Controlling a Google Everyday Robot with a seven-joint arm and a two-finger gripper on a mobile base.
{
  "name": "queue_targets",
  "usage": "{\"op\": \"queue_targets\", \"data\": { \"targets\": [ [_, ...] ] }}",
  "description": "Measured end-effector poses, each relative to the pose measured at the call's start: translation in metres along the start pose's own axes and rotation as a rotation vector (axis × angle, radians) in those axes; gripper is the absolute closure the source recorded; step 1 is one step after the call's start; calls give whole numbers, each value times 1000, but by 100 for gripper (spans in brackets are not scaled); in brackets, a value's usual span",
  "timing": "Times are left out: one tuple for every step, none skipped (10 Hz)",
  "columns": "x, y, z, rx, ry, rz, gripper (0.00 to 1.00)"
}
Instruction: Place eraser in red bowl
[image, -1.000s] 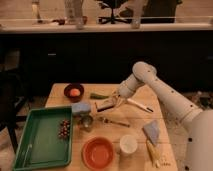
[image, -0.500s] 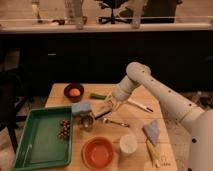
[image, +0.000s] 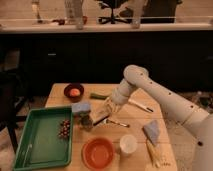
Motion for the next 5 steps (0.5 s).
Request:
{"op": "queue_targets", "data": {
  "targets": [
    [0, 0, 0, 0, 0, -1, 100],
    [-1, -1, 1, -1, -1, -2, 100],
    [-1, -1, 1, -1, -1, -3, 100],
    [-1, -1, 0, 0, -1, -2, 100],
    [-1, -1, 0, -1, -1, -3, 100]
  ]
}}
